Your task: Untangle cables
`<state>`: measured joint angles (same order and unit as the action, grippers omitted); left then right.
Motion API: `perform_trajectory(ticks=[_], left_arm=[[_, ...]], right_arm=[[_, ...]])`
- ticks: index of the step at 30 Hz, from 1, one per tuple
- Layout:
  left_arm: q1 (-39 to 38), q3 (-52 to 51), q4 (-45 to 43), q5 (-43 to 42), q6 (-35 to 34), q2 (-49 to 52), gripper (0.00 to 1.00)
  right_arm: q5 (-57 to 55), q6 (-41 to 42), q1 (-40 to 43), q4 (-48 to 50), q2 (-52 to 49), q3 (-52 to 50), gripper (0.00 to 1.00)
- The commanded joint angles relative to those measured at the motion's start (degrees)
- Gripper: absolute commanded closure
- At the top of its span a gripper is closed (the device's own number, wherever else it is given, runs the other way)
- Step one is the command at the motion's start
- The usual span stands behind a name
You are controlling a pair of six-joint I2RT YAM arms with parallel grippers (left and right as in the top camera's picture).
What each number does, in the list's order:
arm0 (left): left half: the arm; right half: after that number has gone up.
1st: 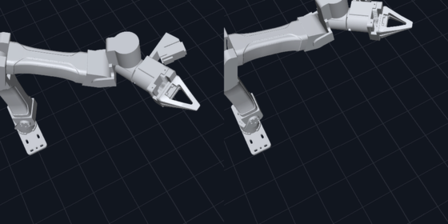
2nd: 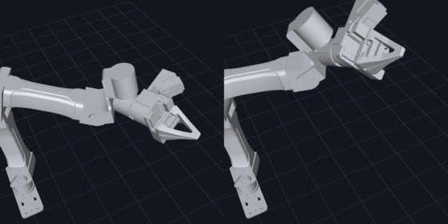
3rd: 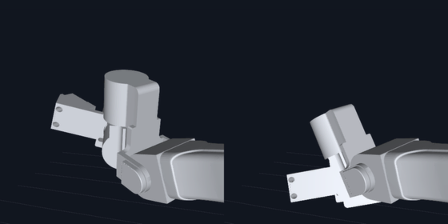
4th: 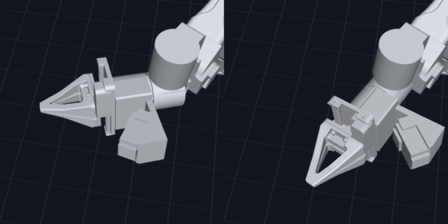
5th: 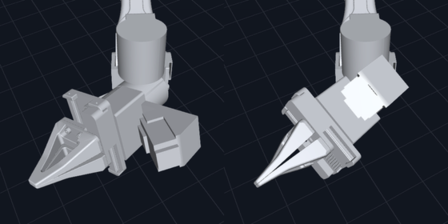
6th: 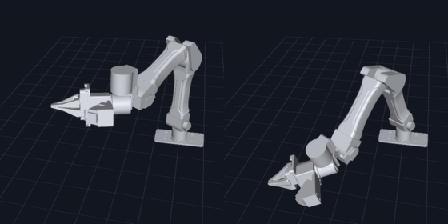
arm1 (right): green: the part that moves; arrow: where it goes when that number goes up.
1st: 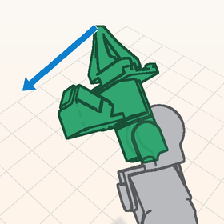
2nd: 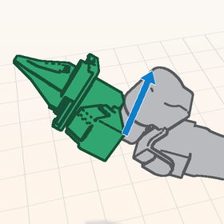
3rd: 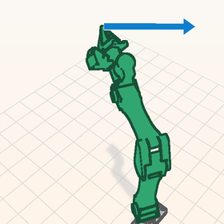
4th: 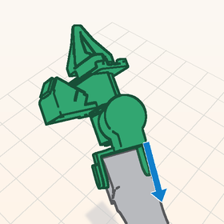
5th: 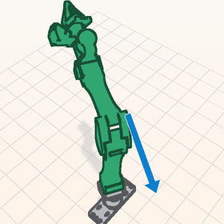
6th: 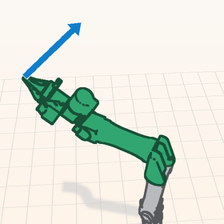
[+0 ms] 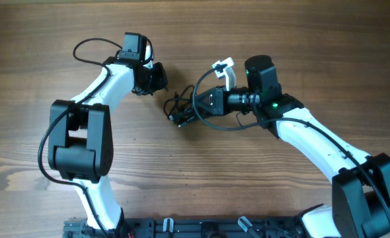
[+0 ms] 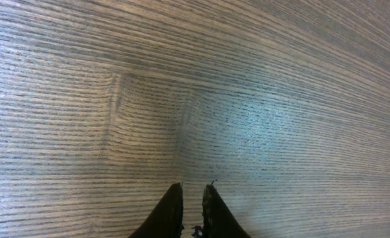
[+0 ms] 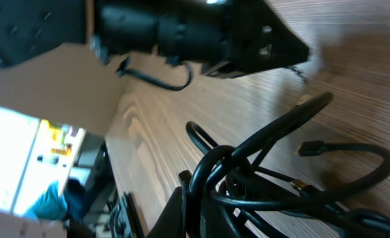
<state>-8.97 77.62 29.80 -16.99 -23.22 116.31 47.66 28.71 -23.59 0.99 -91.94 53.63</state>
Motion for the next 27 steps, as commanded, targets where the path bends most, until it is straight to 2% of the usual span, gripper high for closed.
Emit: perform_trajectory(ticks=[1, 8, 16, 24, 27], left_arm=[[0.15, -0.46, 0.0, 0.55, -0.15, 0.37, 0.86], [0.13, -0.46, 0.0, 0.55, -0.15, 0.37, 0.85], [0.13, -0.46, 0.0, 0.55, -0.15, 0.37, 0.84], [0.13, -0.46, -0.02, 0.55, -0.17, 0.37, 0.83], [0.13, -0.46, -0.02, 0.55, -0.17, 0.37, 0.83]], right_arm=[[-3.21, 5.92, -0.17, 0.66, -0.48, 1.11, 0.96], [-5.07, 10.51, -0.17, 0.63, -0.48, 1.11, 0.96], [-9.75, 31.23, -0.17, -0.63, -0.48, 1.11, 0.94], [-9.77, 43.34, -0.17, -0.57, -0.48, 1.11, 0.94], [-9.75, 43.71, -0.11, -0.44, -0.48, 1.11, 0.92]])
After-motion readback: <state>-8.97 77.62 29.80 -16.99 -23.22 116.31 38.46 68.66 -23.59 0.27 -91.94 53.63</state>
